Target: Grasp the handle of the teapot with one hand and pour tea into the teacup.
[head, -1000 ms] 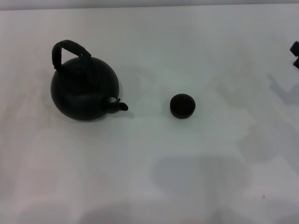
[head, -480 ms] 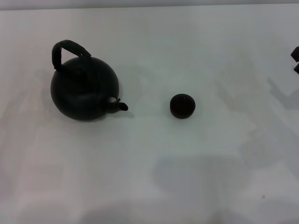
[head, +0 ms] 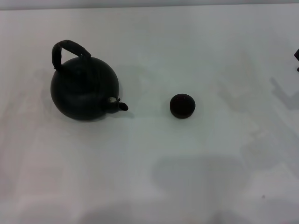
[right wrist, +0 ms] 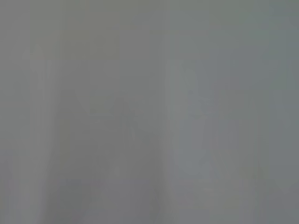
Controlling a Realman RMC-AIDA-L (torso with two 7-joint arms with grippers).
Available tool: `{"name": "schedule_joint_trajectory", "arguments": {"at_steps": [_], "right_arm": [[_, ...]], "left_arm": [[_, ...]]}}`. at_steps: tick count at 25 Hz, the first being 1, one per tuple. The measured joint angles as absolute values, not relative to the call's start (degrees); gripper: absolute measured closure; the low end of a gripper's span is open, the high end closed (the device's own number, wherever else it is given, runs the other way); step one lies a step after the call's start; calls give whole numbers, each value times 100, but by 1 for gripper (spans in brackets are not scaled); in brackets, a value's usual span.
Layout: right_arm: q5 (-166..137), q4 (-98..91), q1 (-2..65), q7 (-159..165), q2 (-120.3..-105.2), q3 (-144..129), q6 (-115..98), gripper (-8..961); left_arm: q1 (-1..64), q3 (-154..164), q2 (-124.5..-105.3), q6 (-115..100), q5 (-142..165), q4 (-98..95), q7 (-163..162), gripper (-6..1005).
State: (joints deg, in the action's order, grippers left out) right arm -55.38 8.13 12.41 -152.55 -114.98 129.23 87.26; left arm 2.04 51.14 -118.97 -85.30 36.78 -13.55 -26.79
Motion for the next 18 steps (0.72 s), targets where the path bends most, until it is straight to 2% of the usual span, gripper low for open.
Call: {"name": "schedule_joint_trajectory", "arguments": {"at_steps": [7,18], "right_arm": [[-5536,806,1239,-15512,-11495,12923,8541,93],[-5537,864,1231,-15578,-11478,12929,8493,93]], "left_arm": [[151,5114,-11917,-8614,3645,-1268,-2680,495],[401,5130,-11943,-8795,3645,-847,-2422,496]]}}
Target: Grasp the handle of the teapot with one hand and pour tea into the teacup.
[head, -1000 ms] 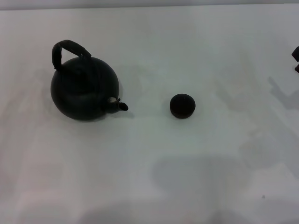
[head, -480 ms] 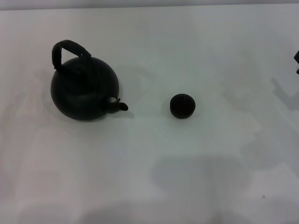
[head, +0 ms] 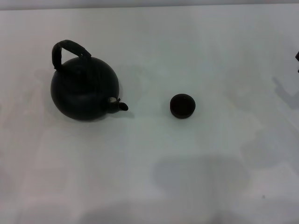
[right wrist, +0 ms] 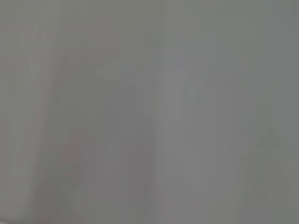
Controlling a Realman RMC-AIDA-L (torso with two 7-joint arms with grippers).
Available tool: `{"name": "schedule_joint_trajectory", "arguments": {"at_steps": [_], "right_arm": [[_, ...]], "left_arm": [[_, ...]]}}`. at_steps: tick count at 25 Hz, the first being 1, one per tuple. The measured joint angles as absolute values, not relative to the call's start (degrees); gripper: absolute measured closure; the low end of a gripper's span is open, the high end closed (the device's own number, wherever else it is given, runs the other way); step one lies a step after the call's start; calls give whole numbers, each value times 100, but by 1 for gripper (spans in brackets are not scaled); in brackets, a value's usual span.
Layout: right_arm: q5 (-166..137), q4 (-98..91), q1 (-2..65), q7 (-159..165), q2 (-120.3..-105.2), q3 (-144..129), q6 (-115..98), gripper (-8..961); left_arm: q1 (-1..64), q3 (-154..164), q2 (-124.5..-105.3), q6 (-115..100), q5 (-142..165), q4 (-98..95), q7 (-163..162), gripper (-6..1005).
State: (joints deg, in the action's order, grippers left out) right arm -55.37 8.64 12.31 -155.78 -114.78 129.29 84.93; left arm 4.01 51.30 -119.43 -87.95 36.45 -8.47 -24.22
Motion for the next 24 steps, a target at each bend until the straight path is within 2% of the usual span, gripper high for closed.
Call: {"name": "schedule_joint_trajectory", "arguments": {"at_steps": [24], "right_arm": [[-5337,821,1186,-15516,-11494,12923,8346,93]], "left_arm": [[602,5118,-11936,-9226,3576,-497,-2383,497]]}}
